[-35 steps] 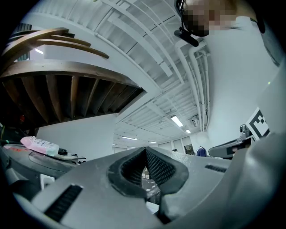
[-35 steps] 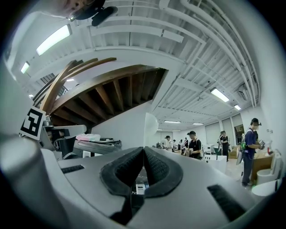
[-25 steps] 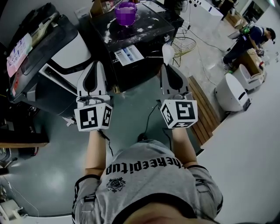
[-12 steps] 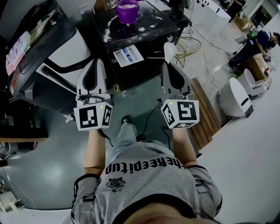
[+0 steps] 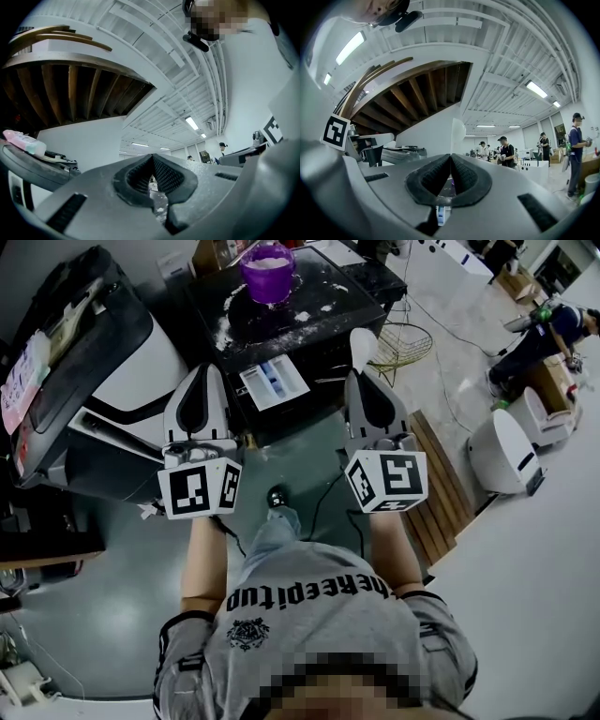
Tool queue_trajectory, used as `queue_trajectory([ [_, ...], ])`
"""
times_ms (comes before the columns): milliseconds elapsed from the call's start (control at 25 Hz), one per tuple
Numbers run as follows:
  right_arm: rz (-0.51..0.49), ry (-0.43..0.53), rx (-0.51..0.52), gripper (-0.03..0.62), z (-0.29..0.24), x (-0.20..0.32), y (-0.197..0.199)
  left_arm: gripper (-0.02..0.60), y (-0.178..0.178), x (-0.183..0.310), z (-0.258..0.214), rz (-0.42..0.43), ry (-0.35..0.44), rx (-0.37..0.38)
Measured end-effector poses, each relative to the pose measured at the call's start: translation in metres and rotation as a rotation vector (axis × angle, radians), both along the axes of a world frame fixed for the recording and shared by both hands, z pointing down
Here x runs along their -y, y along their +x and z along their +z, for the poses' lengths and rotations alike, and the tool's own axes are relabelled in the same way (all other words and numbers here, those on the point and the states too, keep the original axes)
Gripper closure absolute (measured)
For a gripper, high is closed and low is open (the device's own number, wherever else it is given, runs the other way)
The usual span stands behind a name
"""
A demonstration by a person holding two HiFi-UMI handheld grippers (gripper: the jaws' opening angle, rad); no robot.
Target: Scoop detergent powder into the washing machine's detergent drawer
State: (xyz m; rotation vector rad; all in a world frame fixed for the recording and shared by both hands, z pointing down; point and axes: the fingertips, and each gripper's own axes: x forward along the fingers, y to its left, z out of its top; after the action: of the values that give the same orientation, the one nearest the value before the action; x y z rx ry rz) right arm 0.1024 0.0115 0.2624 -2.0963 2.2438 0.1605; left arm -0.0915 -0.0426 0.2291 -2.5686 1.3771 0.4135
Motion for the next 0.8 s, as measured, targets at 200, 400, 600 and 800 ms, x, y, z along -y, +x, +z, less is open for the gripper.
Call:
queue_trajectory([
  [200,0.012,0.015,0.002,0.589,-0.008,0.049,0.006,0.578,0.008,0.05,-0.008,0.013,0.013,0.007],
  [400,0.029,0.017,0.011,0.589,-0.011,0.093,0.011,0.578,0.014,0.097,-0.015,0.032,0.026,0.008],
  [600,0.028,0.022,0.035,0.589,-0.011,0.132,0.011,0.578,0.013,0.137,-0.015,0.047,0.03,0.007],
  [800,0.027,0.033,0.043,0.589,-0.011,0.165,0.006,0.578,0.009,0.171,-0.015,0.051,0.041,0.012],
])
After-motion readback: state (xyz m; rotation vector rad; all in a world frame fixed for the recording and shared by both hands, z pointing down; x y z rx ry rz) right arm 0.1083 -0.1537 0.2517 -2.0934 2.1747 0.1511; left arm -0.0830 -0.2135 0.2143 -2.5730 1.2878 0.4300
